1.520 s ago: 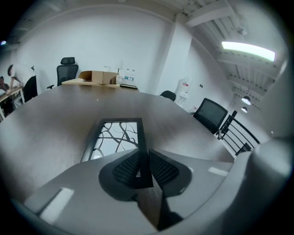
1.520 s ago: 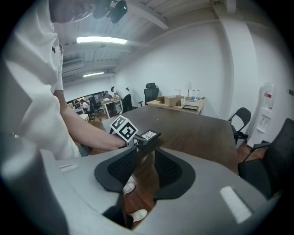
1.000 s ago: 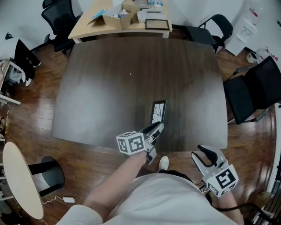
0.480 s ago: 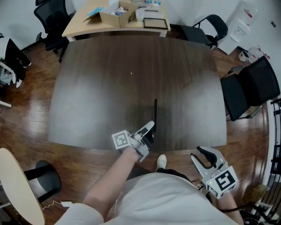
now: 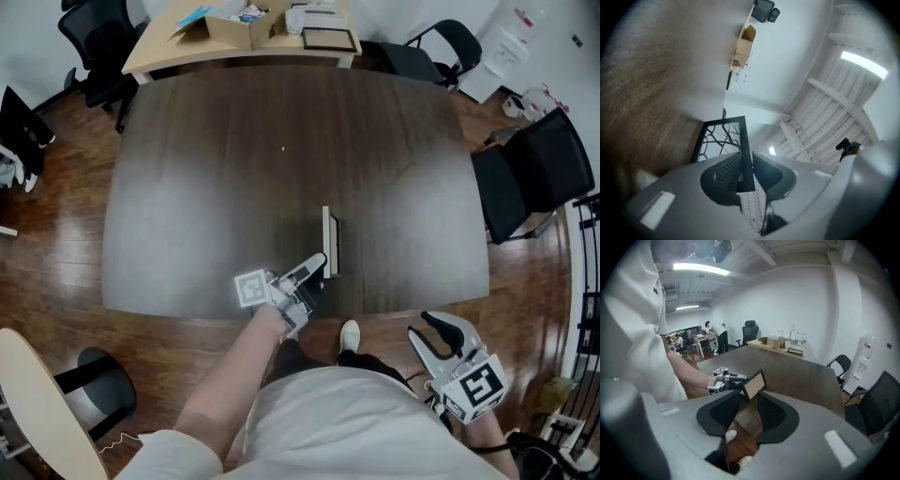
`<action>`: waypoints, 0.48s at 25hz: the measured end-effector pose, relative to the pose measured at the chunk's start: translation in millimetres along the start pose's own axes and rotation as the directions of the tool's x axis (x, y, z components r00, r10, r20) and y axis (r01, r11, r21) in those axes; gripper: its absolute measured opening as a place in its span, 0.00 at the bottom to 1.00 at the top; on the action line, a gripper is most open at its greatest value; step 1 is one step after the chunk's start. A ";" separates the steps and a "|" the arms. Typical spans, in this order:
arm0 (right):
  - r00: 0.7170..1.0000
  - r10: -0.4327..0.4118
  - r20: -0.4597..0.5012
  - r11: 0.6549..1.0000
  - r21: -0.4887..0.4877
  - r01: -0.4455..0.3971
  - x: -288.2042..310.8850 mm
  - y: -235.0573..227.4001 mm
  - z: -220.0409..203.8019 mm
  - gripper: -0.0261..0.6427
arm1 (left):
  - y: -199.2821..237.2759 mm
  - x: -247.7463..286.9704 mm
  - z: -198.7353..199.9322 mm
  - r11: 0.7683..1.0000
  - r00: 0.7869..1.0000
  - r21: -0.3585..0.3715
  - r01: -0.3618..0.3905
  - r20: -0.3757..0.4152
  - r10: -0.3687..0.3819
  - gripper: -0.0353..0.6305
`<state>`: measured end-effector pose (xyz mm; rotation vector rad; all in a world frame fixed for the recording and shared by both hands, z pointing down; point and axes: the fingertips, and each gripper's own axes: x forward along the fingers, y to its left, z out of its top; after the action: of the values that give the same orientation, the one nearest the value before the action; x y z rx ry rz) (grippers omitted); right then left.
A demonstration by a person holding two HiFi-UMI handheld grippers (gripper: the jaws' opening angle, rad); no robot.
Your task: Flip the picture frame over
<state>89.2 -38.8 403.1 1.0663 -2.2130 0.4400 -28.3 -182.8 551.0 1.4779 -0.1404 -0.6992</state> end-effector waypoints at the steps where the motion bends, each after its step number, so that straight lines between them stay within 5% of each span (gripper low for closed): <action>1: 1.000 -0.002 -0.002 1.000 0.004 0.002 0.7 2.4 0.0 0.23 | 0.3 -2.0 0.9 1.000 1.000 -0.001 -0.005 -0.012 0.005 0.16; 12: 0.999 -0.035 -0.005 0.998 0.051 0.035 4.6 20.5 0.7 0.23 | 13.5 -21.4 2.5 0.993 0.985 0.045 -0.111 -0.130 0.116 0.18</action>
<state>70.6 -29.2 405.2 1.1279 -2.1869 0.4848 -42.1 -174.9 571.0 1.5352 -0.1353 -0.5068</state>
